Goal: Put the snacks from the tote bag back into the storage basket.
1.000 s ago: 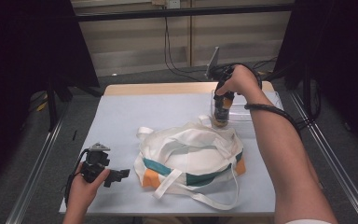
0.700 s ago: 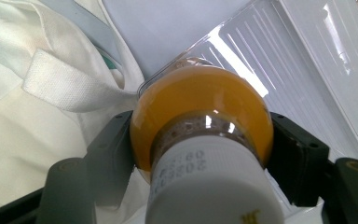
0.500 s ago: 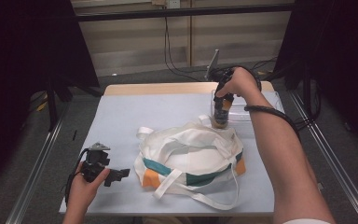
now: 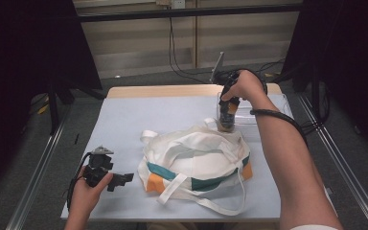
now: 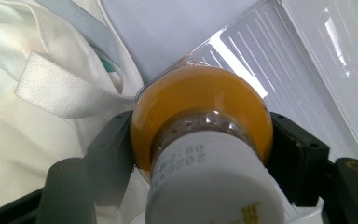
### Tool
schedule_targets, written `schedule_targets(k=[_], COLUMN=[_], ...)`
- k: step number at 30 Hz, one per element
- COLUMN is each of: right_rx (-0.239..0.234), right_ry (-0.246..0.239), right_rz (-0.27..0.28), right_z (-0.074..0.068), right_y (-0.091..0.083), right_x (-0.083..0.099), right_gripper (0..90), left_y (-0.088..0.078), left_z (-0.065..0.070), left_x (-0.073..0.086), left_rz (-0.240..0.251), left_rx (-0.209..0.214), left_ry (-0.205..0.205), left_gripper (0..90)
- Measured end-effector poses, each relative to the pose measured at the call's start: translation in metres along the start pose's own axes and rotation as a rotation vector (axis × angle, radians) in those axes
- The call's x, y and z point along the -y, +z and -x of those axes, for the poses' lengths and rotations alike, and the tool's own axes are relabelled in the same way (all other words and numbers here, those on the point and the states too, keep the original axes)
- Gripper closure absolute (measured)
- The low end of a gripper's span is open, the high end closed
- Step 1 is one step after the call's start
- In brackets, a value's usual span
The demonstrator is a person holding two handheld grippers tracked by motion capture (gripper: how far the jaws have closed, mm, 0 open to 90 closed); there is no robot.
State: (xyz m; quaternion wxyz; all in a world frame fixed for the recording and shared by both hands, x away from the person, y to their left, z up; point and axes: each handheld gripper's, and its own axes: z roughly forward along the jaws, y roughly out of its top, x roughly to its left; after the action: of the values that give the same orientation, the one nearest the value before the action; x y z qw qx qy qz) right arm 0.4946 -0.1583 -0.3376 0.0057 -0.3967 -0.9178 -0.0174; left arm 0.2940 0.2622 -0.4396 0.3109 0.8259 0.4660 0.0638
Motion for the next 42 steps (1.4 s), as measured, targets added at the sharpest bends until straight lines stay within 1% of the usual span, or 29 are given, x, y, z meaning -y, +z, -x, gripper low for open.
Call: schedule_targets(k=[1, 2, 4, 5, 6, 7, 10, 11, 13, 15, 16, 17, 18, 19, 21, 22, 23, 25, 28, 29, 31, 36, 37, 38, 39, 40, 41, 42], right_rx=[0.001, 0.001, 0.001, 0.0, -0.001, -0.002, -0.007, -0.004, -0.005, -0.005, -0.005, -0.005, -0.004, -0.004, -0.004, -0.003, -0.003, -0.002, -0.001, -0.002, -0.006, -0.008, -0.008, -0.008, -0.007, -0.008, -0.011, -0.014], right_ry=[-0.003, -0.003, -0.002, -0.004, -0.005, -0.006, -0.001, -0.003, -0.007, -0.007, -0.008, -0.007, -0.008, -0.009, -0.01, -0.01, -0.009, -0.01, -0.012, -0.013, -0.009, -0.003, -0.003, -0.001, 0.002, 0.002, 0.005, 0.006], right_rz=[0.0, 0.001, -0.001, -0.002, -0.002, -0.004, -0.004, -0.005, -0.008, -0.011, -0.01, -0.008, -0.008, -0.009, -0.01, -0.01, -0.01, -0.01, -0.01, -0.009, -0.008, -0.008, -0.008, -0.005, -0.002, 0.0, 0.002, 0.001], right_z=[-0.0001, -0.0002, -0.0003, 0.0001, 0.0003, 0.0005, 0.0011, 0.0011, 0.0011, 0.0013, 0.0015, 0.0015, 0.0014, 0.0011, 0.0006, 0.0004, 0.0002, 0.0002, 0.0002, 0.0002, 0.0006, 0.0018, 0.0018, 0.0019, 0.0019, 0.0023, 0.0026, 0.003], right_y=[0.0, 0.0002, 0.0009, 0.0014, 0.002, 0.0024, 0.0045, 0.005, 0.0063, 0.007, 0.0072, 0.0073, 0.0073, 0.0074, 0.0074, 0.0074, 0.0074, 0.0077, 0.0086, 0.009, 0.0091, 0.0095, 0.0095, 0.0096, 0.0098, 0.0098, 0.01, 0.0099], right_x=[-0.0001, -0.0002, -0.0003, -0.0002, -0.0003, -0.0004, -0.0008, -0.0011, -0.0016, -0.0022, -0.0025, -0.0028, -0.0032, -0.0036, -0.0041, -0.0043, -0.0044, -0.0044, -0.0039, -0.0036, -0.0028, -0.0008, -0.0005, 0.0, 0.0006, 0.0011, 0.0017, 0.0024], right_gripper=[30.4, 30.4, 30.4, 30.4, 30.4, 30.4, 30.4, 30.4, 30.4, 30.4, 30.4, 30.4, 30.4, 30.4, 30.4, 30.4, 30.4, 30.4, 30.4, 30.4, 30.4, 30.4, 30.4, 30.3, 30.3, 30.3, 30.3, 30.3], left_y=[-0.0002, 0.0, 0.0007, 0.0003, 0.0005, 0.001, 0.001, 0.001, 0.0008, 0.0006, -0.0003, -0.0019, -0.0012, -0.0028, -0.0034, -0.003, -0.0039, -0.0043, -0.0045, -0.0055, -0.0064, -0.0056, -0.0049, -0.0046, -0.0049, -0.0046, -0.0046, -0.0036], left_z=[-0.0002, 0.0004, 0.0004, -0.0004, -0.0005, -0.0001, -0.0002, -0.0003, -0.0013, -0.0017, -0.0024, -0.0034, -0.0021, -0.0034, -0.003, -0.0028, -0.0037, -0.0036, -0.0031, -0.0043, -0.0047, -0.0044, -0.0033, -0.0029, -0.0035, -0.0026, -0.0034, -0.0024], left_x=[-0.0003, -0.0008, -0.001, -0.0013, -0.0015, -0.0015, -0.0019, -0.0018, -0.0009, 0.0004, 0.001, 0.001, 0.002, 0.0023, 0.0035, 0.0042, 0.0044, 0.005, 0.0059, 0.0061, 0.0062, 0.0061, 0.0059, 0.0055, 0.0051, 0.0046, 0.0042, 0.004], left_rz=[-0.006, -0.005, 0.002, -0.008, -0.008, -0.002, 0.001, 0.002, -0.011, -0.012, -0.011, -0.017, 0.007, -0.004, 0.001, 0.005, -0.009, -0.014, 0.004, -0.005, -0.013, -0.007, 0.004, 0.005, -0.005, -0.004, -0.01, -0.001], left_rx=[0.001, 0.002, 0.0, -0.002, 0.0, 0.004, 0.006, 0.005, 0.002, 0.001, -0.005, 0.005, -0.004, -0.005, -0.008, -0.009, -0.008, -0.009, -0.01, -0.009, -0.009, -0.01, -0.009, -0.007, -0.01, -0.007, -0.007, -0.006], left_ry=[0.006, 0.0, 0.002, 0.015, 0.014, 0.003, -0.002, -0.001, 0.012, 0.003, 0.007, 0.007, -0.013, 0.002, -0.013, -0.013, 0.001, 0.003, -0.014, -0.005, -0.006, -0.005, -0.016, -0.015, -0.003, -0.013, 0.0, -0.012], left_gripper=[3.9, 3.9, 3.9, 3.9, 3.9, 3.9, 3.9, 3.9, 3.9, 3.9, 3.9, 3.9, 3.9, 3.9, 3.9, 3.9, 3.9, 3.9, 3.9, 3.9, 3.9, 3.9, 3.9, 3.9, 3.9, 3.9, 3.9, 3.9])
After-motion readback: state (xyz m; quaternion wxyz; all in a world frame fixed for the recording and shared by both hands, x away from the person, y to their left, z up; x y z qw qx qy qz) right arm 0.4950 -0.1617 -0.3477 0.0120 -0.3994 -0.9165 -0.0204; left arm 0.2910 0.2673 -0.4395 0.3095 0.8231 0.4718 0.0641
